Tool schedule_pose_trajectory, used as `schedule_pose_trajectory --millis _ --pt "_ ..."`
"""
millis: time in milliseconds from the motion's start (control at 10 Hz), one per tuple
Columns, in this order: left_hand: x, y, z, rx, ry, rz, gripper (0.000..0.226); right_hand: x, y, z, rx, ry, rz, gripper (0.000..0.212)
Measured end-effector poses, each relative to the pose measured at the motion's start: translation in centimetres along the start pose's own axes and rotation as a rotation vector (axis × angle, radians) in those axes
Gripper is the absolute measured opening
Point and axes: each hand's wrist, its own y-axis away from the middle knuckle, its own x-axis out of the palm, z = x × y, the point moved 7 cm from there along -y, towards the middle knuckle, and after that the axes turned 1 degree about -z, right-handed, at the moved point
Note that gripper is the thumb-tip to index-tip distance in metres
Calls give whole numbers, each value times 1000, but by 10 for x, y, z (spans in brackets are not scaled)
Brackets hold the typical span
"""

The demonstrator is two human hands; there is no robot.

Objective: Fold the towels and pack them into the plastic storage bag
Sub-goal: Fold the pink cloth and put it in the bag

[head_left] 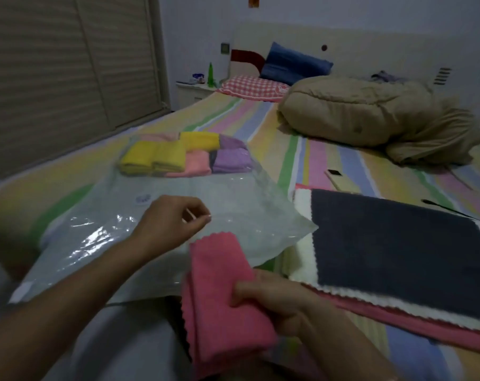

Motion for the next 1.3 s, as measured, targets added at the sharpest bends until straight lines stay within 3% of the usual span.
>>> schedule_pose_trajectory --millis 100,200,300,400,500,600,700,800,900,1000,1100,1200,1300 --pt "-16 -11 -12 49 3 -40 11 9 -15 -7 86 -113 -36 21" --pt "-26 -18 -30 120 6 -16 19 21 -27 7 104 -329 -12 34" --pt "-34 -24 -45 186 10 5 20 -4 -60 38 -67 -182 -273 34" --pt "-45 -31 -52 219 113 35 17 -32 -97 81 -175 -76 -434 14" --pt "-47 -41 -46 160 388 224 11 -52 -131 113 -242 -209 -421 39" --pt "-44 -60 -8 -6 647 371 38 -69 -184 135 -320 -285 -325 38" --pt "-57 -94 79 -138 525 80 29 -67 -232 154 -303 -275 -298 30" --pt "-65 -111 181 -176 223 -112 20 -69 -285 179 -256 -270 -357 34" --pt "-52 -116 249 -42 14 -79 44 -80 -332 200 -187 -117 -395 16" --pt "-26 -113 288 -2 -56 6 56 -104 -373 218 -160 41 -466 11" --pt "1 -107 304 8 30 25 58 -123 -403 231 -229 125 -545 44" --pt "16 -99 307 61 -24 10 57 -135 -424 238 -255 223 -518 53" --pt "19 -97 307 61 -56 4 59 -131 -422 246 -209 358 -508 27"
